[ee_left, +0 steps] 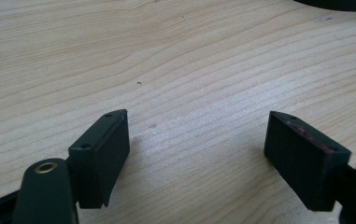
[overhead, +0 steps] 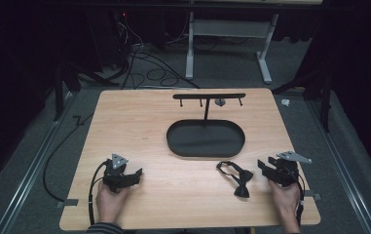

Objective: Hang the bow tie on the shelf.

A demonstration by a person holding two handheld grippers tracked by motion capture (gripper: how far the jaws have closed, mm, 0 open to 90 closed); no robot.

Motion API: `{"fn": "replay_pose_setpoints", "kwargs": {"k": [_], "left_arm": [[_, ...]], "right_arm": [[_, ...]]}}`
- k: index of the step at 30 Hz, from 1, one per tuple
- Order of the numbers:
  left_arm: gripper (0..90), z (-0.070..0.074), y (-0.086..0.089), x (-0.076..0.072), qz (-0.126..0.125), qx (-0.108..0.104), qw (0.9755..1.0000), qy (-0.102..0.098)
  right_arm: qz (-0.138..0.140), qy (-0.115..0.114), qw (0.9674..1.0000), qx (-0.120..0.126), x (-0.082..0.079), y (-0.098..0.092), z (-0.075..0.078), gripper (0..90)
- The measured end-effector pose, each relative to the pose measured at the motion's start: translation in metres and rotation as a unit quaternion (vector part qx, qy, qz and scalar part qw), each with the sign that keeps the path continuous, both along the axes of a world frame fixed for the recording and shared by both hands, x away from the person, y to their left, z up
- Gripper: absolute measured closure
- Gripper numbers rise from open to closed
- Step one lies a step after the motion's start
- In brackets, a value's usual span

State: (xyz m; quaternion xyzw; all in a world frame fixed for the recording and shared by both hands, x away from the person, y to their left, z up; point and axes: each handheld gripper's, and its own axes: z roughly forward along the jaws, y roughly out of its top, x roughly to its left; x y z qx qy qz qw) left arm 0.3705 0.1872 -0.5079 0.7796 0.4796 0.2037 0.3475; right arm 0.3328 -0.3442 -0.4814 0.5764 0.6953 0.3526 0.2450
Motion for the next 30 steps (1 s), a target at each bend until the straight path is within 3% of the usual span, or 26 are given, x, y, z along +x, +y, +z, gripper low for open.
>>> {"fn": "replay_pose_setpoints", "kwargs": {"k": [14, 30], "left_arm": [[22.8, 0.0, 0.0, 0.0, 0.001, -0.001, 1.0, 0.0], [22.8, 0.0, 0.0, 0.0, 0.0, -0.001, 1.0, 0.0]], "right_arm": [[0.04, -0.012, 0.9991, 0.012, -0.013, 0.017, 0.009, 53.9], [0.092, -0.01, 0.9953, 0.027, -0.008, 0.044, 0.011, 55.1]]}}
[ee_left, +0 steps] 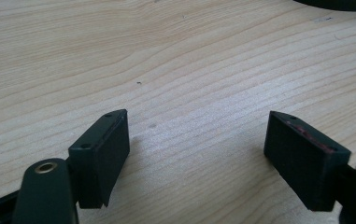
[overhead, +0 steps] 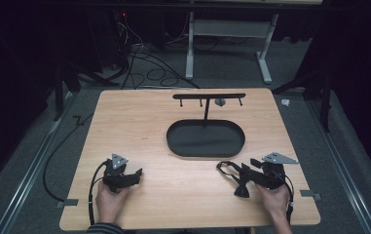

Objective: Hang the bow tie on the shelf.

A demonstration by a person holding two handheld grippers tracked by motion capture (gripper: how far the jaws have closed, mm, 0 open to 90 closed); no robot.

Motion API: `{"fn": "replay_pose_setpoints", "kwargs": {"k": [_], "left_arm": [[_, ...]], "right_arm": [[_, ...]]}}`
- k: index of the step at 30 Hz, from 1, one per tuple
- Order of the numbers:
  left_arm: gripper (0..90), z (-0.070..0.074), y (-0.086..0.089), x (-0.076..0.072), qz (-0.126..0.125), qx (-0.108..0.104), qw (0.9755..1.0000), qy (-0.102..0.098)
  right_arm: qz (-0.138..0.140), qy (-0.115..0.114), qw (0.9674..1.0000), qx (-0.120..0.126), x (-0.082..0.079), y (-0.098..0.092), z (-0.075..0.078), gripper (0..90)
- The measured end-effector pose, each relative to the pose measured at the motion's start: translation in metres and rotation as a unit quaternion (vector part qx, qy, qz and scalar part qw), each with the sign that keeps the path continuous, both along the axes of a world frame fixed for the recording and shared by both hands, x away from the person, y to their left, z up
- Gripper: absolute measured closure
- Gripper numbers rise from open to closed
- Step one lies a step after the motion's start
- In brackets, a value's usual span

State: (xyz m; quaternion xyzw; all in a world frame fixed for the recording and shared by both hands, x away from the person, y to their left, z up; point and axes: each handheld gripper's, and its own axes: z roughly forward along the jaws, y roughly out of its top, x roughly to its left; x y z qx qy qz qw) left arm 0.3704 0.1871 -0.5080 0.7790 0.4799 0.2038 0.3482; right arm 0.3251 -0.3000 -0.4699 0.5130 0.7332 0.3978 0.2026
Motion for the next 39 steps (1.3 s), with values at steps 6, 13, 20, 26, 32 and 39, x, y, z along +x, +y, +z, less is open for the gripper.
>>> {"fn": "replay_pose_setpoints", "kwargs": {"k": [6, 13, 20, 26, 32, 39], "left_arm": [[22.8, 0.0, 0.0, 0.0, 0.0, 0.0, 1.0, 0.0], [22.8, 0.0, 0.0, 0.0, 0.0, 0.0, 1.0, 0.0], [22.8, 0.0, 0.0, 0.0, 0.0, 0.0, 1.0, 0.0], [22.8, 0.0, 0.0, 0.0, 0.0, 0.0, 1.0, 0.0], [22.8, 0.0, 0.0, 0.0, 0.0, 0.0, 1.0, -0.001], [22.8, 0.0, 0.0, 0.0, 0.0, 0.0, 1.0, 0.0]], "right_arm": [[0.019, 0.005, 0.9998, -0.004, 0.006, 0.013, -0.001, 55.5], [0.035, 0.013, 0.9993, -0.009, 0.014, 0.025, -0.003, 55.9], [0.047, 0.031, 0.9983, -0.019, 0.027, 0.034, -0.012, 57.1], [0.052, 0.05, 0.9971, -0.026, 0.032, 0.036, -0.02, 63.4], [0.06, 0.058, 0.9957, -0.039, 0.032, 0.037, -0.024, 72.0], [0.078, 0.053, 0.9939, -0.056, 0.029, 0.039, -0.026, 82.5]]}}
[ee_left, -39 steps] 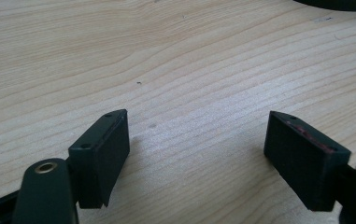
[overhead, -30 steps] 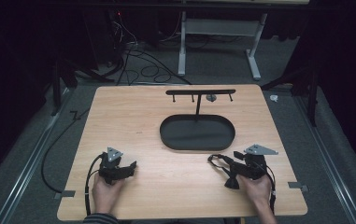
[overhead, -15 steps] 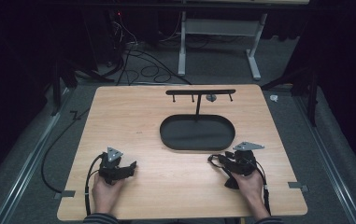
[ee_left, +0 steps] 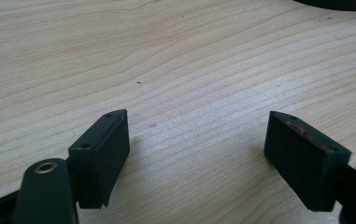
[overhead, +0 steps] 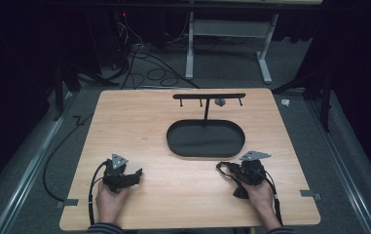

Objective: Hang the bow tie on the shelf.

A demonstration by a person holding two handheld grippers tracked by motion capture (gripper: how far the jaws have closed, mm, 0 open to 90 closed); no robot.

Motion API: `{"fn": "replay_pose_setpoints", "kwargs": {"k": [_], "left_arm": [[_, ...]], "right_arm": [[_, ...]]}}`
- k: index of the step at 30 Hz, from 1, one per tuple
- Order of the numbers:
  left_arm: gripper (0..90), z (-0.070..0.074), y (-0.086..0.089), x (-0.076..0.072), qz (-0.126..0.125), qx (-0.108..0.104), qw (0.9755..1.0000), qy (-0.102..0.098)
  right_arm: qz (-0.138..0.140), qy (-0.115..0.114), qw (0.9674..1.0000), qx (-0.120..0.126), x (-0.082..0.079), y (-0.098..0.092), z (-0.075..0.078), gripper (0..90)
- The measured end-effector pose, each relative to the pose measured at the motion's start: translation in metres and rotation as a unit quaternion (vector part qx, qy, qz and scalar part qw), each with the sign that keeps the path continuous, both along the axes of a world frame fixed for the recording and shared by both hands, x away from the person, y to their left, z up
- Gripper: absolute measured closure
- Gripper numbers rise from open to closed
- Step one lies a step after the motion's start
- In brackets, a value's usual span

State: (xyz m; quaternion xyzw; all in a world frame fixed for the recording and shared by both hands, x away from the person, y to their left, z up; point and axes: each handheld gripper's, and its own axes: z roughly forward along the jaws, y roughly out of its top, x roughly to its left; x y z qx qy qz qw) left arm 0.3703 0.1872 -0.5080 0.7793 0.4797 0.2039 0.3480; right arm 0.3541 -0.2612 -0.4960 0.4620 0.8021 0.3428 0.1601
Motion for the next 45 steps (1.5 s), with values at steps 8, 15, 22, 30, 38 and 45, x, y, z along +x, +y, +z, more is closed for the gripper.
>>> {"fn": "replay_pose_setpoints", "kwargs": {"k": [8, 15, 22, 30, 38, 45], "left_arm": [[22.8, 0.0, 0.0, 0.0, 0.0, 0.0, 1.0, 0.0], [22.8, 0.0, 0.0, 0.0, 0.0, 0.0, 1.0, 0.0], [22.8, 0.0, 0.0, 0.0, 0.0, 0.0, 1.0, 0.0], [22.8, 0.0, 0.0, 0.0, -0.001, 0.001, 1.0, 0.0], [22.8, 0.0, 0.0, 0.0, 0.0, 0.0, 1.0, 0.0], [22.8, 0.0, 0.0, 0.0, 0.0, 0.0, 1.0, 0.0]], "right_arm": [[0.002, -0.02, 0.9997, 0.011, -0.007, -0.002, 0.005, 85.4], [-0.004, -0.053, 0.9986, 0.01, -0.014, -0.008, 0.02, 85.5], [-0.01, -0.071, 0.9973, 0.014, -0.018, -0.015, 0.035, 85.4], [-0.013, -0.095, 0.9953, 0.009, -0.021, -0.018, 0.053, 85.5], [-0.016, -0.117, 0.9929, 0.015, -0.02, -0.021, 0.07, 85.5], [-0.021, -0.125, 0.9918, 0.02, -0.017, -0.024, 0.077, 85.7]]}}
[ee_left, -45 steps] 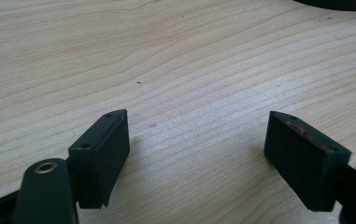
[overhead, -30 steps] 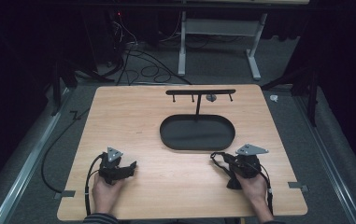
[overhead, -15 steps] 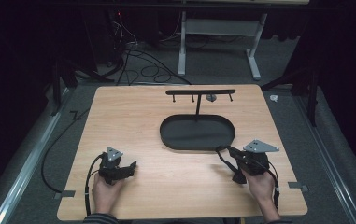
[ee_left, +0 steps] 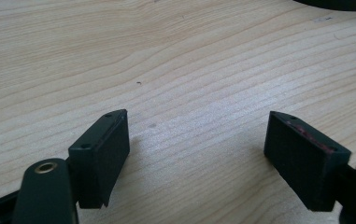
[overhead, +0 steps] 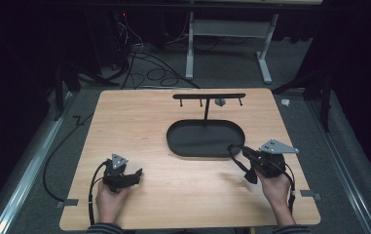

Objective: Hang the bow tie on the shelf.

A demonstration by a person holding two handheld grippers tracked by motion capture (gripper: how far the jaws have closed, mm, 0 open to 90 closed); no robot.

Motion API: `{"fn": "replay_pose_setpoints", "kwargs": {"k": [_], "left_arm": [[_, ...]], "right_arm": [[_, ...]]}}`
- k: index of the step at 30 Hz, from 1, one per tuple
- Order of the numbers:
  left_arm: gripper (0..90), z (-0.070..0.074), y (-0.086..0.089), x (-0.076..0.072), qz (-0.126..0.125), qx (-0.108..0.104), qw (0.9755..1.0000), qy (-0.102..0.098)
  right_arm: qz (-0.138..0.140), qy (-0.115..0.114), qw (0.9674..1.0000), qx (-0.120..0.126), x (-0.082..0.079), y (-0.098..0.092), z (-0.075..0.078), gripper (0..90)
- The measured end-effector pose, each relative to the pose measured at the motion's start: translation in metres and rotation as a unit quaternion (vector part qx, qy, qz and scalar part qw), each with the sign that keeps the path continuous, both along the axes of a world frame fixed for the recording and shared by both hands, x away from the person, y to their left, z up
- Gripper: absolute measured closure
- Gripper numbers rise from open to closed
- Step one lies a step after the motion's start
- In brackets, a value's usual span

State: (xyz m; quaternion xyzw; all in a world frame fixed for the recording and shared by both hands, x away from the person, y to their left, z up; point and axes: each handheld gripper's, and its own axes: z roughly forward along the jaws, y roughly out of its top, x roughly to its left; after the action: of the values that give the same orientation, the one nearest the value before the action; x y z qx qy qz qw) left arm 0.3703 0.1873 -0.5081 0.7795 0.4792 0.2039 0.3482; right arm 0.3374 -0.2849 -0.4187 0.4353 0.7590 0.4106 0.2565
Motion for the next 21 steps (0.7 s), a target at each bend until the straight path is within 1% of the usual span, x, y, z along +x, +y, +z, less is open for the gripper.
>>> {"fn": "replay_pose_setpoints", "kwargs": {"k": [12, 16, 21], "left_arm": [[22.8, 0.0, 0.0, 0.0, 0.0, 0.0, 1.0, 0.001], [22.8, 0.0, 0.0, 0.0, 0.0, 0.0, 1.0, 0.0], [22.8, 0.0, 0.0, 0.0, 0.0, 0.0, 1.0, 0.0]], "right_arm": [[-0.001, 0.002, 0.9999, 0.011, 0.008, -0.003, 0.014, 85.9], [-0.001, 0.001, 0.9999, 0.013, 0.01, -0.003, 0.016, 85.9], [-0.001, 0.003, 0.9999, 0.017, 0.015, -0.004, 0.02, 85.9]]}}
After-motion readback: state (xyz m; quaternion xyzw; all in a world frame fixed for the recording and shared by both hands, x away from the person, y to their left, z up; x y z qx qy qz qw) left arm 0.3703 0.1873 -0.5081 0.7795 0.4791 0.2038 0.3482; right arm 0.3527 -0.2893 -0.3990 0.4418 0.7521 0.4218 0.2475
